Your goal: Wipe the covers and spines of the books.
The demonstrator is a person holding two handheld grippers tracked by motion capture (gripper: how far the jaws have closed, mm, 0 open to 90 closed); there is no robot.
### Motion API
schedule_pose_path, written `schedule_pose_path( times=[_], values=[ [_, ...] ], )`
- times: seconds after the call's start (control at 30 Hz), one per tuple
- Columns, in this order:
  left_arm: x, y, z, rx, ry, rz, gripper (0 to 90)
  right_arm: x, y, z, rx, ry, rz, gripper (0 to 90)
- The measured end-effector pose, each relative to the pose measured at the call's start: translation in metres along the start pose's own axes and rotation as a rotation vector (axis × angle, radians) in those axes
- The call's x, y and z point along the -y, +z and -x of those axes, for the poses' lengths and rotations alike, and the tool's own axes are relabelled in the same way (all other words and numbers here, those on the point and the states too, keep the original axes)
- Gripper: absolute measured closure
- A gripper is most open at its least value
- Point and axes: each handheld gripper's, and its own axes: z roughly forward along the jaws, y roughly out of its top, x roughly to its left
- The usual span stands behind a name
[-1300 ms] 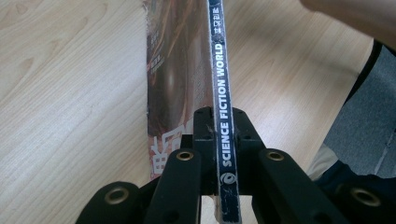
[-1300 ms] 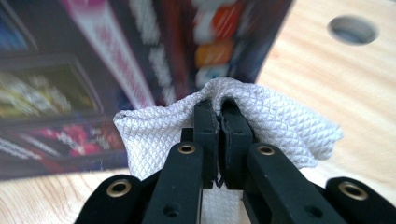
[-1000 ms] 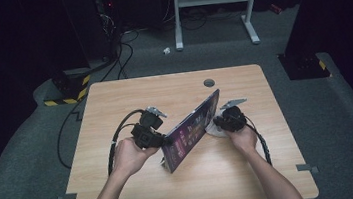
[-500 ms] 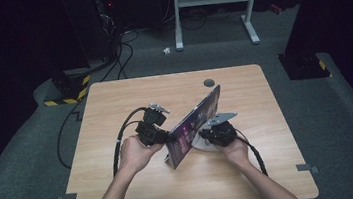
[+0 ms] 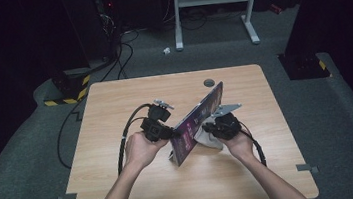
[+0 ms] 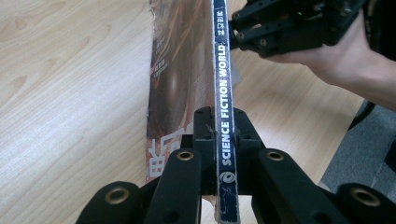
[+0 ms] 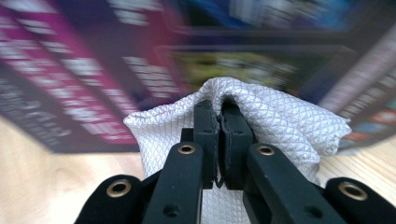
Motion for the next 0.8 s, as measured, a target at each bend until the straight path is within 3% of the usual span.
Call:
schedule_pose_path(
  times=[0.2, 0.27, 0.37, 0.43, 0.67, 0.73, 0.8],
  values=[
    [-0.003, 0.003, 0.0, 0.001, -0.001, -0.003, 83.7, -0.014, -0.009, -0.034, -0.07, -0.125, -0.009, 86.3],
    [-0.003, 0.003, 0.002, -0.009, 0.002, -0.003, 83.7, -0.018, -0.013, -0.031, -0.059, -0.12, -0.007, 86.3],
    [-0.002, 0.003, 0.003, -0.02, 0.0, -0.001, 83.7, -0.023, -0.02, -0.013, -0.017, -0.051, 0.02, 86.3],
    [-0.002, 0.003, 0.003, -0.021, -0.002, 0.002, 83.7, -0.027, -0.024, -0.009, 0.001, -0.036, 0.019, 86.3],
    [-0.003, 0.004, 0.004, -0.042, 0.014, -0.004, 83.7, -0.037, -0.026, -0.053, -0.094, -0.178, 0.015, 86.3],
    [-0.003, 0.004, 0.005, -0.055, 0.019, -0.008, 83.7, -0.041, -0.028, -0.057, -0.082, -0.206, 0.019, 86.2],
    [-0.003, 0.003, 0.005, -0.062, 0.019, -0.011, 83.7, -0.044, -0.03, -0.05, -0.066, -0.18, 0.027, 86.3]
  ],
)
